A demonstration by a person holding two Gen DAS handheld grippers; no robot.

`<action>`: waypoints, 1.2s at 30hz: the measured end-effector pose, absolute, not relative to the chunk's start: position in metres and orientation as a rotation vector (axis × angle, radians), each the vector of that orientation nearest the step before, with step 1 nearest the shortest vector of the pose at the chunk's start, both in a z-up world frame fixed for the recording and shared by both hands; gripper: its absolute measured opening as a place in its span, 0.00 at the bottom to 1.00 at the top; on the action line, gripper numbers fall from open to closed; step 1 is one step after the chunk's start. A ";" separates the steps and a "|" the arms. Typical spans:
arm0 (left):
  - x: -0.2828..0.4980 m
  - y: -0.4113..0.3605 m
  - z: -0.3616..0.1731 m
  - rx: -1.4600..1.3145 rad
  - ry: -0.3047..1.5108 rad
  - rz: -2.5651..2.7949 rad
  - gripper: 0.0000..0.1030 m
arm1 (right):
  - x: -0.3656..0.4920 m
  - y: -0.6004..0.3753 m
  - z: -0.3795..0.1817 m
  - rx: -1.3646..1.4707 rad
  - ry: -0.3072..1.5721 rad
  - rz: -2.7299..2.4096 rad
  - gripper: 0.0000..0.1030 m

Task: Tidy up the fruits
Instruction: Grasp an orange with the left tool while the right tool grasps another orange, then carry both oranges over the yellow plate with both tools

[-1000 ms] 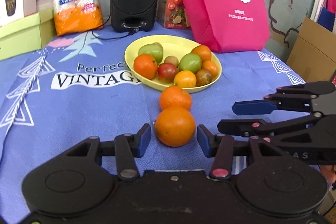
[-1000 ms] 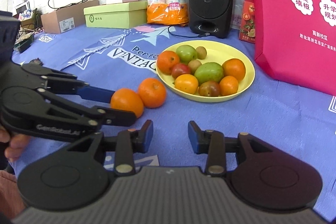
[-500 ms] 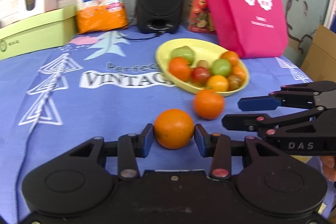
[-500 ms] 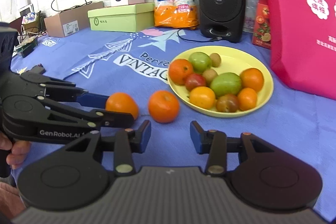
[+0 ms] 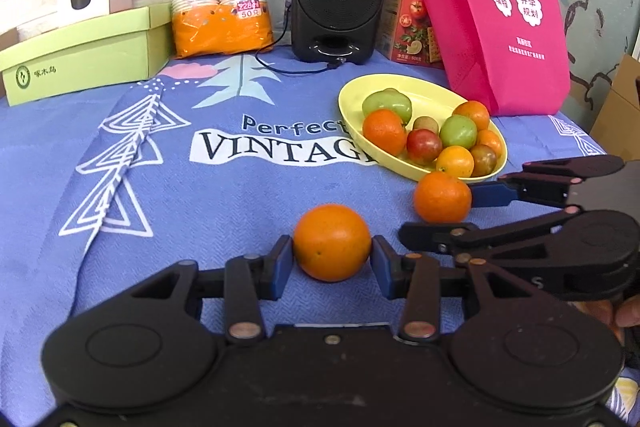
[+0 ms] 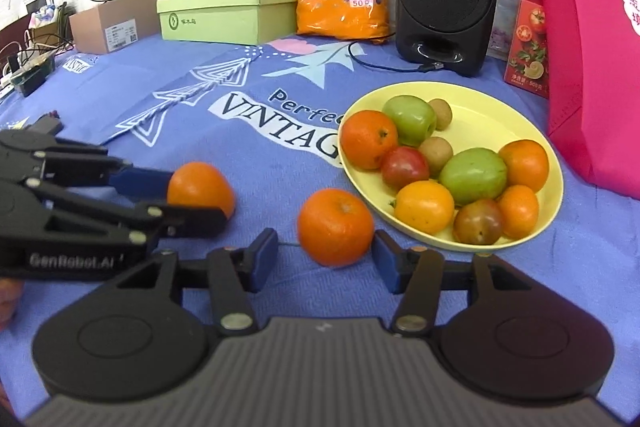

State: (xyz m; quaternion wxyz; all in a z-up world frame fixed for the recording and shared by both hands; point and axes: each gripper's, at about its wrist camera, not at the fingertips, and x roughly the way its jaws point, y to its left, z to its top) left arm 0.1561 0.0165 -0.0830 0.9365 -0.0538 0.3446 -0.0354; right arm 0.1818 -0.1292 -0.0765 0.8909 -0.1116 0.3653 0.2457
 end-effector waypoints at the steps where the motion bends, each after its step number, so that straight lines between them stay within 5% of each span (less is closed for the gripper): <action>1: 0.157 0.017 -0.084 -0.116 0.707 -0.072 0.42 | 0.184 -0.128 -0.077 -0.229 0.758 0.507 0.52; 5: 0.157 0.015 -0.087 -0.098 0.710 -0.068 0.42 | 0.188 -0.130 -0.078 -0.214 0.757 0.512 0.51; 7: 0.156 0.014 -0.086 -0.099 0.710 -0.068 0.42 | 0.186 -0.132 -0.077 -0.215 0.753 0.508 0.37; 9: 0.157 0.016 -0.086 -0.113 0.709 -0.074 0.42 | 0.185 -0.137 -0.075 -0.201 0.756 0.514 0.36; 36: 0.149 0.001 -0.078 -0.107 0.730 -0.096 0.39 | 0.114 -0.181 -0.061 -0.194 0.747 0.523 0.36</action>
